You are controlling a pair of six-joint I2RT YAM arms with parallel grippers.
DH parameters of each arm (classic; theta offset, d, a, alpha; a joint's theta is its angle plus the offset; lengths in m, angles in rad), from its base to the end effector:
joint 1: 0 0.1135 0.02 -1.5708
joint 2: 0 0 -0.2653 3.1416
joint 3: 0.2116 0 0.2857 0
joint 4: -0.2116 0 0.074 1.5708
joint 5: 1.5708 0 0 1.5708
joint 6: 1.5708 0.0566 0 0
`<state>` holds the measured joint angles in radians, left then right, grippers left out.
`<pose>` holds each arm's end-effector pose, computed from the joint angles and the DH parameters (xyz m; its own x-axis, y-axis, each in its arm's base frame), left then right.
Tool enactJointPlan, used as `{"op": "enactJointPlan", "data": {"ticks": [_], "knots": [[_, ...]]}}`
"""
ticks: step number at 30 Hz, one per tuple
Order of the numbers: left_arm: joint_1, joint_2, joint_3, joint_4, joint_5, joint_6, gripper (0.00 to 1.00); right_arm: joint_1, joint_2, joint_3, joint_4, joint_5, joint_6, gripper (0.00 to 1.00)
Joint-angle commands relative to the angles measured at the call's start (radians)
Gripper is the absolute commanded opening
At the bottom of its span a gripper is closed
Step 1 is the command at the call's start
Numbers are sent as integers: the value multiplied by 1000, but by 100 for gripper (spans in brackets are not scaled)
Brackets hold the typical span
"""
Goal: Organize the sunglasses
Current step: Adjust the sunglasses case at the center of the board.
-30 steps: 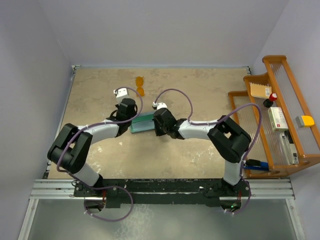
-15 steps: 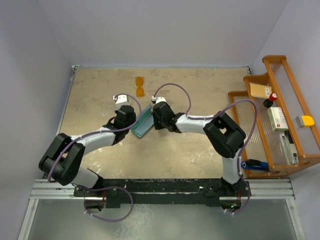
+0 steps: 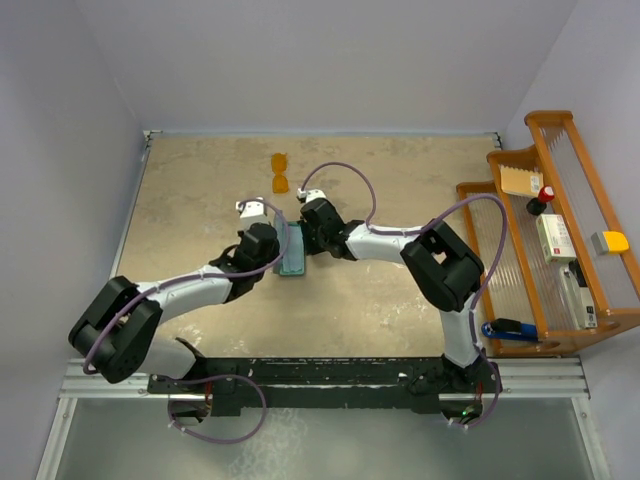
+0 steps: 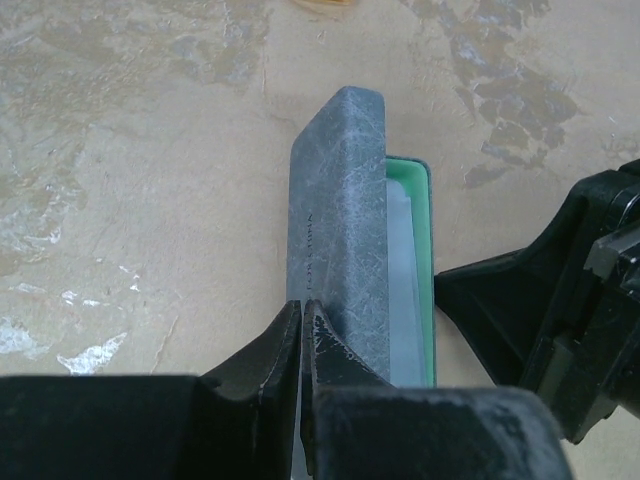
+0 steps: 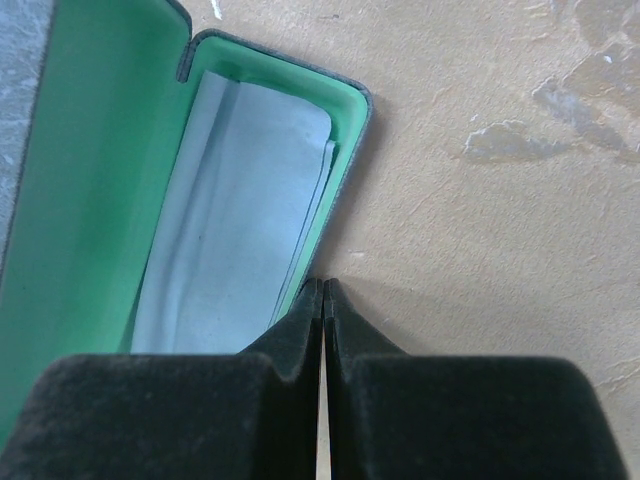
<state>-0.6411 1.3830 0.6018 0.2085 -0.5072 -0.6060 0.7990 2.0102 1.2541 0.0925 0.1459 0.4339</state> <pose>0.2688 -0.1663 0.1531 -0.4684 -0.2717 -0.8407 -0.0866 0.9611 -0.2624 0.3404 0.3380 0.1255 -0.6543 -0.0759 -0.7524 -0.3903 0.8861 0.2499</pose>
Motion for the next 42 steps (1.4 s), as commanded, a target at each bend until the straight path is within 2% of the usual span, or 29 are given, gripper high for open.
{"op": "enactJointPlan", "data": {"ticks": [1, 10, 17, 21, 24, 27, 30, 32, 42], "knots": [[-24, -39, -20, 9, -35, -30, 0, 0, 15, 54, -10, 0, -29, 0], [-28, -67, -34, 0, -49, -41, 0, 3, 8, 53, -9, -21, -40, 0], [-27, -132, -6, -79, -151, -37, 0, -7, -49, 47, -38, 11, -50, 0], [-23, -172, 33, -110, -158, -17, 0, -37, -52, 124, -82, -6, -74, 5], [-16, -203, 53, -117, -157, -27, 4, -59, -39, 176, -95, -25, -81, 10], [-12, -218, 66, -131, -158, -41, 11, -75, -6, 255, -135, -32, -97, 19], [-10, -224, 66, -136, -162, -55, 18, -83, 42, 332, -159, -30, -114, 35], [-8, -225, 63, -139, -162, -63, 23, -91, 76, 398, -174, -43, -125, 41], [0, -230, 64, -169, -159, -80, 29, -136, 302, 729, -274, -113, -146, 50]]}}
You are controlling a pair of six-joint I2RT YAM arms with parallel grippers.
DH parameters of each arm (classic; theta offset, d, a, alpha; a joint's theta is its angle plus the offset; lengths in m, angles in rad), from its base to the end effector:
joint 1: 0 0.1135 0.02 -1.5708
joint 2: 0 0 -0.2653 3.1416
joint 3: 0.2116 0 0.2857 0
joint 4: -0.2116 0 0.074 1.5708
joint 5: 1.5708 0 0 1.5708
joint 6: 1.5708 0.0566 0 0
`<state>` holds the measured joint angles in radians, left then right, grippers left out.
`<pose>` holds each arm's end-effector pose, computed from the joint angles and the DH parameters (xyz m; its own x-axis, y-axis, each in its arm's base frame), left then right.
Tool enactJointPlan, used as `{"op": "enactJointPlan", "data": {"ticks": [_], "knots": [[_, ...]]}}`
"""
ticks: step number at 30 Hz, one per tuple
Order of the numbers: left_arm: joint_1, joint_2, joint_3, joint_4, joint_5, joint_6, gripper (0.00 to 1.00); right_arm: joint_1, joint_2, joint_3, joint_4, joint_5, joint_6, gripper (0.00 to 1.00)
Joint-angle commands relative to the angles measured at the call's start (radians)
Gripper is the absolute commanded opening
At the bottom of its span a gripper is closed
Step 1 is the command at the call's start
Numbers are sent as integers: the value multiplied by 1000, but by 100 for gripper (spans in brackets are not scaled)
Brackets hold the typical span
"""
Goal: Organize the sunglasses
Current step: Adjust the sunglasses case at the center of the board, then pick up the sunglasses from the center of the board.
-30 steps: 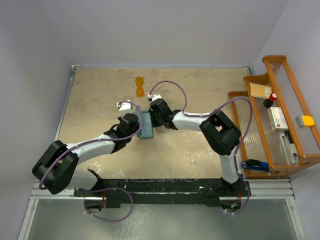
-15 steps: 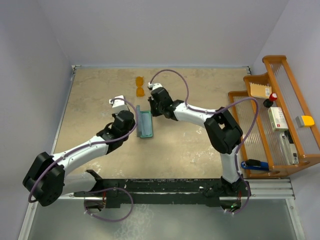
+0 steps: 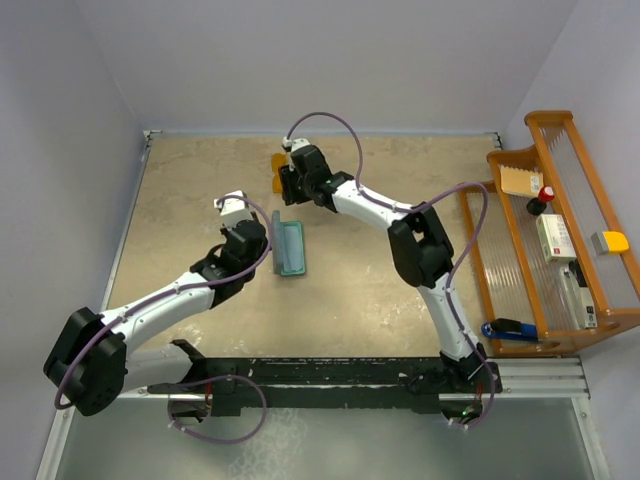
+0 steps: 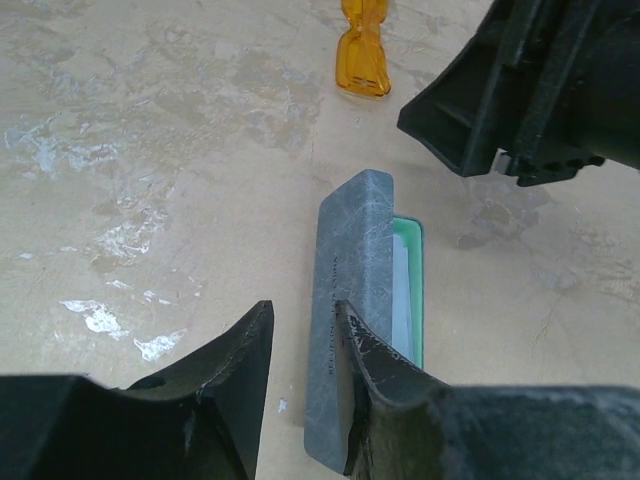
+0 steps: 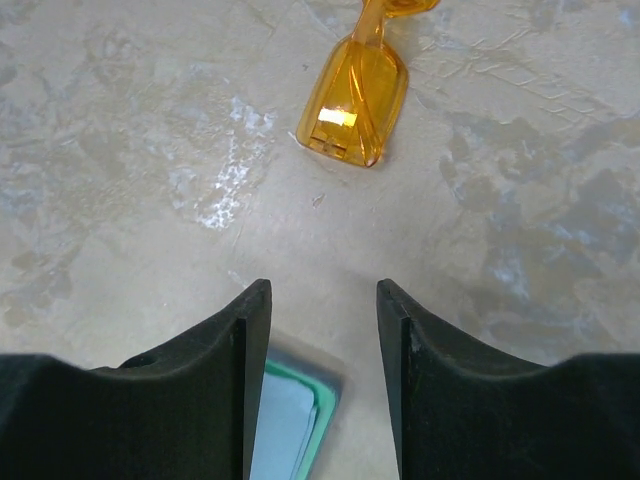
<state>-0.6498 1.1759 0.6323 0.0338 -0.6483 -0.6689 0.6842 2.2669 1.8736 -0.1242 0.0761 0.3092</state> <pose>0.2532 -0.1495 0.2071 -0.3437 -0.3597 -0.8675 -0.1918 0.9312 -0.3101 0.4556 0.3661 0.2009 -0.5414 -0.0500 -0.8393 -0.4349 0.8710 0.2286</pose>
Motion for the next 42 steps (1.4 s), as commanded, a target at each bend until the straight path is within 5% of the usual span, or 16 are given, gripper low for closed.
{"op": "enactJointPlan", "data": {"ticks": [1, 9, 25, 42], "knots": [[9, -25, 33, 7, -17, -18, 29, -26, 61, 132, -58, -48, -22, 51], [15, -19, 36, -1, -8, -20, 30, -47, 162, 273, -20, -59, -30, 53], [18, -12, 27, -4, -16, -21, 30, -46, 270, 311, 198, -112, 12, 57], [23, 0, 24, 3, -13, -17, 30, -46, 355, 399, 225, -124, 31, 52]]}}
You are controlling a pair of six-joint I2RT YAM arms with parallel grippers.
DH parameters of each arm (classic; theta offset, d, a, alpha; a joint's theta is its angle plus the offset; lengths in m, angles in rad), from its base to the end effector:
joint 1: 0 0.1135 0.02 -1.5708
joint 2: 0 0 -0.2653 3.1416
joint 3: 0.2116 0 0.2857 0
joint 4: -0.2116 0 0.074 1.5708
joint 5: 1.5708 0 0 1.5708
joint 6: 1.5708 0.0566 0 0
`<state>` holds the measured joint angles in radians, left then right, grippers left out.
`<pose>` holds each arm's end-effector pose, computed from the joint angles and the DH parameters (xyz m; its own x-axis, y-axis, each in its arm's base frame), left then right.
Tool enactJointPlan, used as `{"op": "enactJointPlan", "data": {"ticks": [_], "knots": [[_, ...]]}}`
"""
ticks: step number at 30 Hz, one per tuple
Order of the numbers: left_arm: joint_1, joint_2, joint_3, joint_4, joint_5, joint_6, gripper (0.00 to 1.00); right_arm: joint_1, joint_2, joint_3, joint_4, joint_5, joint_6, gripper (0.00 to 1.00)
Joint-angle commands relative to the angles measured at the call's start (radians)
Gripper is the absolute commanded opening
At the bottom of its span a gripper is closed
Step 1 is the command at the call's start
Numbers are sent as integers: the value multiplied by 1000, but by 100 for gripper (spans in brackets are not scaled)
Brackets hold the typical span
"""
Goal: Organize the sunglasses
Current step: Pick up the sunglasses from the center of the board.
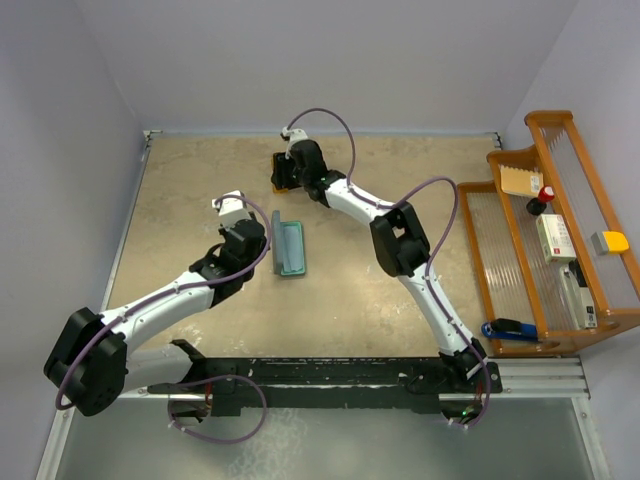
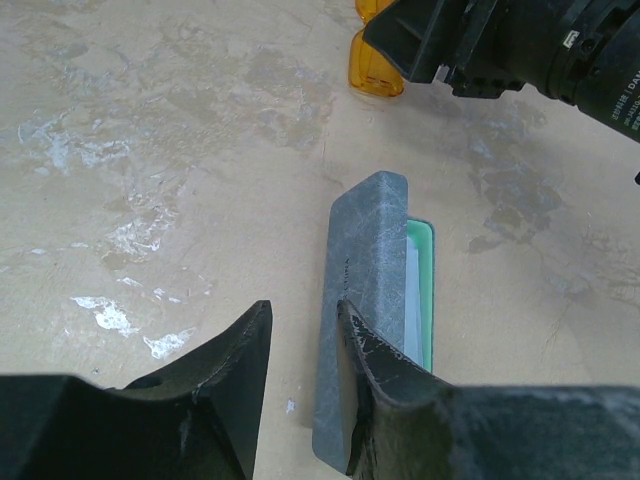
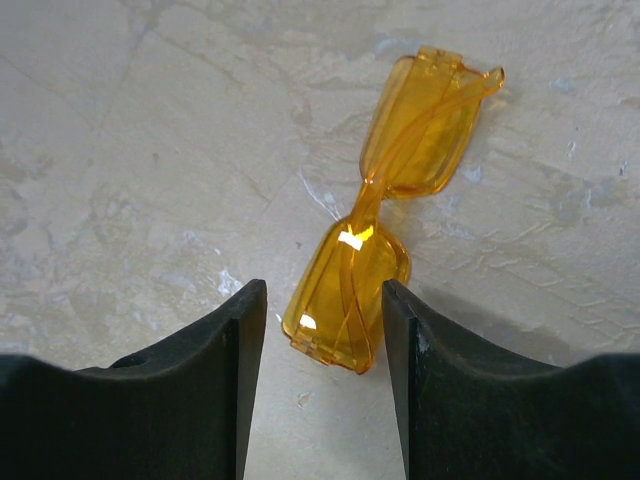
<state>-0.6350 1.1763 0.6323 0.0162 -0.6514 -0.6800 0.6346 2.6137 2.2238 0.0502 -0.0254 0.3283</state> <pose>0.2546 -0.1449 0.2053 -0.3467 -0.3656 -0.8638 -0.2160 0.9273 -0.3058 0.5254 0.3886 0.1530 -0.4513 0.0680 -0.8898 -0.4927 0.8123 0.3120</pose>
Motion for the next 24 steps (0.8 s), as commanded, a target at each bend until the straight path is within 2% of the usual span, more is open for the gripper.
{"op": "enactJointPlan", "data": {"ticks": [1, 16, 24], "knots": [[8, 0, 25, 20, -11, -6, 30, 3, 11, 49, 51, -24, 14, 52], [11, 12, 26, 25, 6, -3, 30, 3, 38, 60, 48, -37, 20, 52], [14, 18, 24, 33, 11, -4, 30, 3, 16, 14, 62, -33, 21, 40]]}}
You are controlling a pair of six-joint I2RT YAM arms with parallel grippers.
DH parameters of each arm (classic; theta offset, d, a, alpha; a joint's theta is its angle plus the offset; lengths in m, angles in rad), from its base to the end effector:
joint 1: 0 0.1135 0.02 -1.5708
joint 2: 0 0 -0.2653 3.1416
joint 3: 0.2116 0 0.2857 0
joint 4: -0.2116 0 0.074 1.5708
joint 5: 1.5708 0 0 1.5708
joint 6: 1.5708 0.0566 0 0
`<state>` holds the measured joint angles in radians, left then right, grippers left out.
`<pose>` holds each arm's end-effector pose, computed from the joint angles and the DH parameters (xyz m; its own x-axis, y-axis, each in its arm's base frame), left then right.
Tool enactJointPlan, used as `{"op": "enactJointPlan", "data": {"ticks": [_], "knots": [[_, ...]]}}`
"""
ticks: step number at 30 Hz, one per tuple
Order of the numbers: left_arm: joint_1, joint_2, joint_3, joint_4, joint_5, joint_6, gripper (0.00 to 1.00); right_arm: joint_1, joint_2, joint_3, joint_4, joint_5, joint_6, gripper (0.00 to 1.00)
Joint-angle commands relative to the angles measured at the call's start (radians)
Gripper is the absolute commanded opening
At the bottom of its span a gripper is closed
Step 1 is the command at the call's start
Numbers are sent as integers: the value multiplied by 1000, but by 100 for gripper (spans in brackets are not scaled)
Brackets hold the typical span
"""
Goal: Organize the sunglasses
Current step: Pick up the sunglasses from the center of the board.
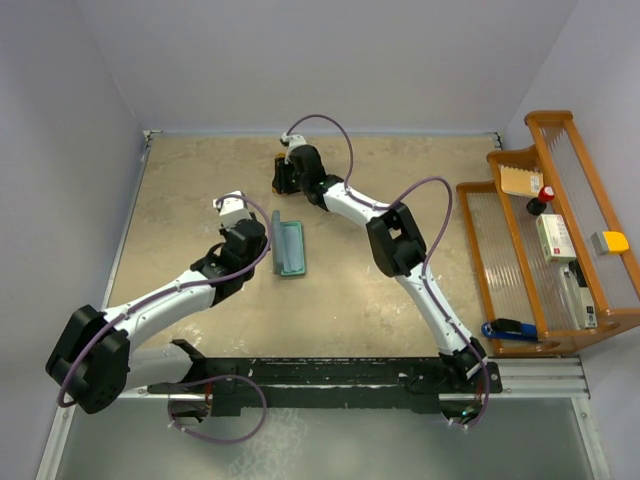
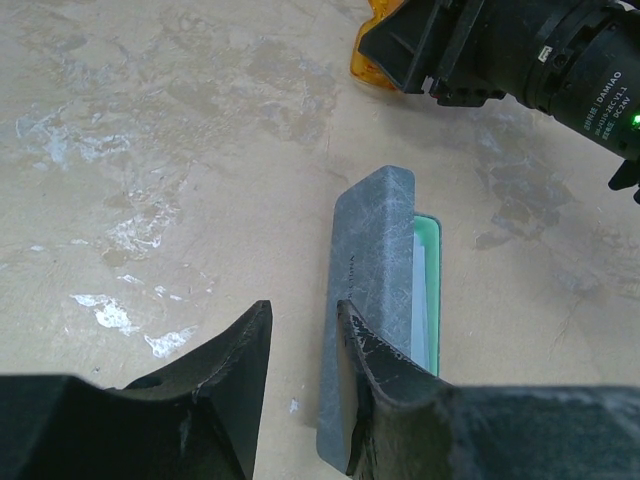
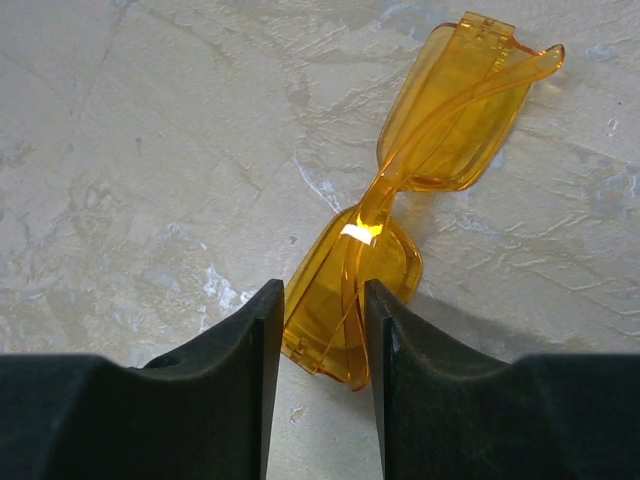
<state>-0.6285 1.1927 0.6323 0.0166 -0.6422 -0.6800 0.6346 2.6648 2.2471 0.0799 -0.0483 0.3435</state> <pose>0.2567 -0.1446 0.2007 -0.3608 -0.3603 -0.8603 -0.2195 0.9293 -0.2971 0.5287 0.3926 0.1335 -0.4631 0.0768 -0.8830 -0.5022 0.7981 0.3328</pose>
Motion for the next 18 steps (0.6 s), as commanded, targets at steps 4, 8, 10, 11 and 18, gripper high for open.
{"op": "enactJointPlan", "data": {"ticks": [4, 8, 10, 11, 18], "knots": [[9, 2, 25, 34, 4, -4, 30, 3, -55, -41, 45, -10, 10, 32], [9, 0, 23, 34, 4, -4, 30, 4, -92, -101, 72, -9, 17, 19], [11, 3, 22, 37, 6, -3, 30, 4, -114, -135, 86, -9, 20, 13], [10, 4, 22, 37, 8, -4, 30, 4, -124, -150, 91, -10, 22, 10], [12, -1, 24, 39, 7, -1, 30, 4, -231, -290, 137, -14, 37, 0]]}}
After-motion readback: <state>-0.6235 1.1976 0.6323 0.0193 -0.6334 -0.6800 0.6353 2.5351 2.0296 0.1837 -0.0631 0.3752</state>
